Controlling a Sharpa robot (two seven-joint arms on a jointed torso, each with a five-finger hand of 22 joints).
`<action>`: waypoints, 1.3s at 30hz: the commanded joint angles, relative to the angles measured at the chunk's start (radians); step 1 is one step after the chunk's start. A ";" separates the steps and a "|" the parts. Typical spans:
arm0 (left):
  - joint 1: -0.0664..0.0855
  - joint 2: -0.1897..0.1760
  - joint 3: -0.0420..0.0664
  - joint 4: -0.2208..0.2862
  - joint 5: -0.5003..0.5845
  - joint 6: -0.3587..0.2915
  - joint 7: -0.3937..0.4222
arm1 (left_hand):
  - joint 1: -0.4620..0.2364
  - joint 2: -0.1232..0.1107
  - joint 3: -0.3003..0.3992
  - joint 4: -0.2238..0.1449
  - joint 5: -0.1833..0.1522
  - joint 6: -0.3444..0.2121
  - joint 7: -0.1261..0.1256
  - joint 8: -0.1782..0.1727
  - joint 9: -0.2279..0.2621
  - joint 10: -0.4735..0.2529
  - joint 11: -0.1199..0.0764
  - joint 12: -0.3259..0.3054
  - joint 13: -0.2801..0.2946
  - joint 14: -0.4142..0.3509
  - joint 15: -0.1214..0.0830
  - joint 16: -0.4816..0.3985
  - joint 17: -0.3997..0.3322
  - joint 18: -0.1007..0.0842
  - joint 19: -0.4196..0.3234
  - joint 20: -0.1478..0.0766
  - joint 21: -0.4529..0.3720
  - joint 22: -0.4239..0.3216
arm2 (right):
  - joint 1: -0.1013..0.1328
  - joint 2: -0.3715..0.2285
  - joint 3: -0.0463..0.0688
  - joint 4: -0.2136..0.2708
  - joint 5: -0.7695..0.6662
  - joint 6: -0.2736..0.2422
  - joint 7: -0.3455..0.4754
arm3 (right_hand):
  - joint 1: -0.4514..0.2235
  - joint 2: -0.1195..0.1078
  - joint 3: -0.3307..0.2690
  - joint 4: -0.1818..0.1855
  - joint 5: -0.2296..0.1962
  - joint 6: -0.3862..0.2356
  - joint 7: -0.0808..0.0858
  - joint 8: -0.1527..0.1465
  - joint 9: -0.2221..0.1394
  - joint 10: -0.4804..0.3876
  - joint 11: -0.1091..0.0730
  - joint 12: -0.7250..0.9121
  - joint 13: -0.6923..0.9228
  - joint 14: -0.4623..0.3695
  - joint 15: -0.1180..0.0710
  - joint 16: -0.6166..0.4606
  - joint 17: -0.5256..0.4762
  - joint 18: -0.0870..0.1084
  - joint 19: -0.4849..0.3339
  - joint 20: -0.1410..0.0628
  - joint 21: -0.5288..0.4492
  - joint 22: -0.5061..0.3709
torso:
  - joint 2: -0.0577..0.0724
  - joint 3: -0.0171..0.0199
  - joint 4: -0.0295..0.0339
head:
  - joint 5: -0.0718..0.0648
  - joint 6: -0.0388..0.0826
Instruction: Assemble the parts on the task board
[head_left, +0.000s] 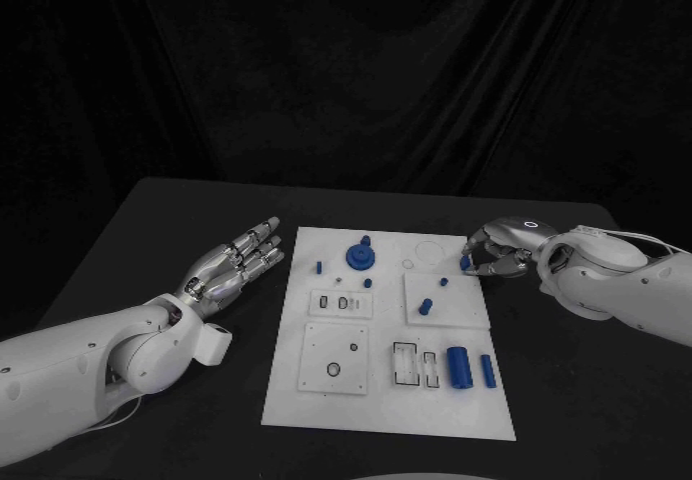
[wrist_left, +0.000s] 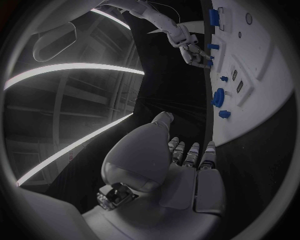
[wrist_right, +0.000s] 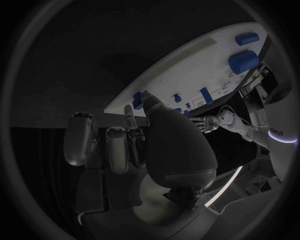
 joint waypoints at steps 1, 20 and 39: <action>-0.001 0.001 0.001 0.001 0.000 0.013 0.009 | -0.008 0.002 0.002 -0.003 0.006 0.002 0.002 0.006 0.001 -0.002 0.007 -0.006 -0.001 0.001 0.009 -0.007 -0.002 0.008 0.001 0.006 0.000 0.001 | -0.003 0.003 0.000 -0.003 -0.003 -0.008 -0.005 | 0.007 0.001 -0.003 -0.002 0.004 0.006 -0.001 0.004 0.001 0.104 -0.004 0.003 0.263 0.104 -0.007 0.003 0.263 0.003 -0.003 -0.004 -0.006 0.176 | 0.000 -0.0003 0.0004 | 0.001 -0.001; -0.002 0.002 0.001 0.000 0.000 0.022 -0.001 | -0.010 0.002 0.004 -0.005 0.005 0.002 0.003 0.005 0.001 -0.002 0.013 -0.006 -0.001 0.001 0.012 -0.007 -0.002 0.008 0.002 0.009 0.000 0.002 | -0.005 0.013 0.000 -0.009 -0.003 -0.027 0.001 | 0.020 0.031 0.014 -0.004 0.139 0.087 -0.026 0.047 0.049 0.104 -0.023 0.003 0.263 0.103 -0.019 -0.001 0.261 0.005 -0.006 -0.014 -0.019 0.174 | 0.000 -0.0005 0.0008 | 0.002 -0.004; -0.003 0.000 0.001 0.001 0.000 0.022 -0.005 | -0.012 0.002 0.006 -0.006 0.005 0.002 0.004 0.005 0.001 -0.002 0.017 -0.006 -0.001 0.001 0.013 -0.007 -0.002 0.007 0.002 0.010 0.000 0.002 | 0.011 -0.003 0.002 0.103 0.046 -0.173 0.019 | 0.031 0.039 0.023 -0.024 0.170 0.186 -0.029 0.098 0.111 0.104 -0.028 0.003 0.263 0.104 -0.029 0.003 0.263 0.001 0.007 -0.028 -0.001 0.180 | -0.001 -0.0002 -0.0005 | 0.013 0.000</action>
